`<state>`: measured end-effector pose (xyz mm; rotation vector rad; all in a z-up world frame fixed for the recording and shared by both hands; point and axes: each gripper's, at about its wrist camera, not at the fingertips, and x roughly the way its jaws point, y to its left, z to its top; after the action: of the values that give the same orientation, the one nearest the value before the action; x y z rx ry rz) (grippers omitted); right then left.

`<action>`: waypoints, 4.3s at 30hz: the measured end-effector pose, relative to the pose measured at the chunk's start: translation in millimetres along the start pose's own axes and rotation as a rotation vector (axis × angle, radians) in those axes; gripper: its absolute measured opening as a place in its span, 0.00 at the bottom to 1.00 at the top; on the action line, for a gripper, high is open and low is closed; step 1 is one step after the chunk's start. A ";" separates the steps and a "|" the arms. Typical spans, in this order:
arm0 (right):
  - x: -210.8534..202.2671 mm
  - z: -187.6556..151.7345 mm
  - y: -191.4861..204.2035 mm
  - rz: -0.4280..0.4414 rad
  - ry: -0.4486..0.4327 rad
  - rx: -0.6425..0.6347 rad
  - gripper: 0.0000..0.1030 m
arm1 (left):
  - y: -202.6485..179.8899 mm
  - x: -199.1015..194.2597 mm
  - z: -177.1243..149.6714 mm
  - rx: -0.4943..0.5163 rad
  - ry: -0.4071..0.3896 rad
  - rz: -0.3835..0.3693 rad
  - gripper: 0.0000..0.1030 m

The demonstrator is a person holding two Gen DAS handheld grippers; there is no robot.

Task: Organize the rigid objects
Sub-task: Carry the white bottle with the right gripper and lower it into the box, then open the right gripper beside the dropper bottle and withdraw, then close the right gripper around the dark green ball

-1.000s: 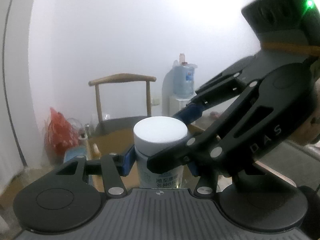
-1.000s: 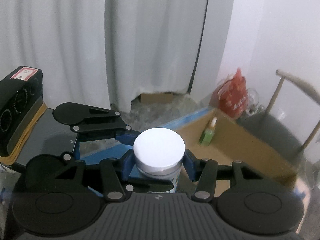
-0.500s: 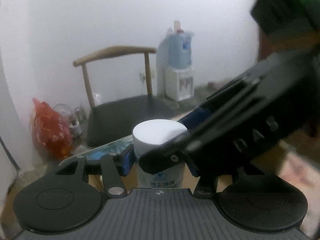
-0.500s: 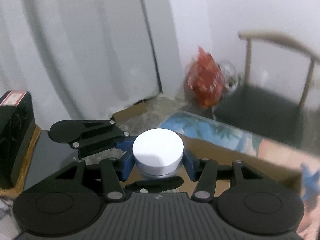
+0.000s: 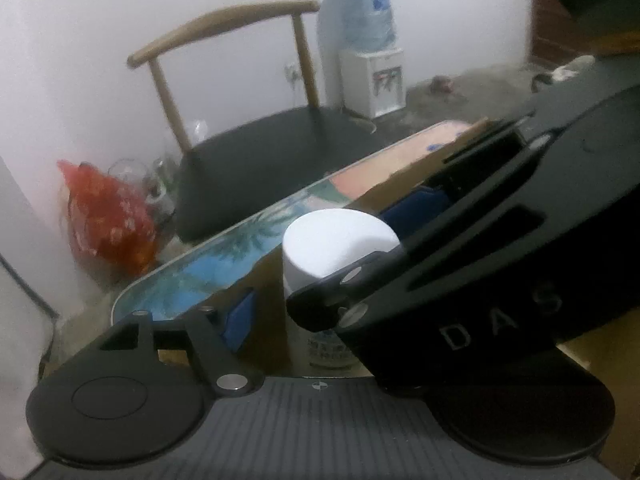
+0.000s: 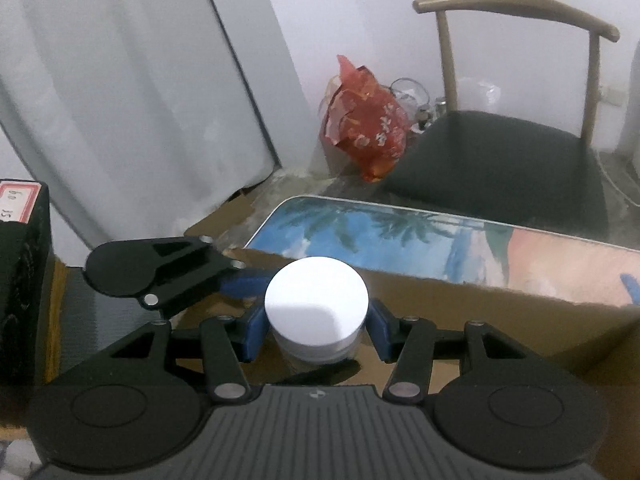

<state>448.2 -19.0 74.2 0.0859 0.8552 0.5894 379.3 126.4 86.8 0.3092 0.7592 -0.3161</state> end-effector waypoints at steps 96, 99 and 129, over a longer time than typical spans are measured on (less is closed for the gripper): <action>-226.0 -222.6 51.3 0.102 -0.155 -0.178 0.83 | -151.8 -207.4 -224.4 -0.237 -0.326 -0.028 0.83; -216.8 -242.6 50.3 0.105 -0.137 -0.158 0.83 | -154.1 -189.3 -226.0 -0.225 -0.297 -0.041 0.84; -137.7 -258.3 108.0 0.238 0.002 -0.159 0.86 | -125.6 -166.7 -268.1 -0.389 -0.316 -0.057 0.80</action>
<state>140.2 -41.3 29.8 0.0424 0.8024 0.8791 50.7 143.0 1.7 -0.1284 0.5033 -0.2566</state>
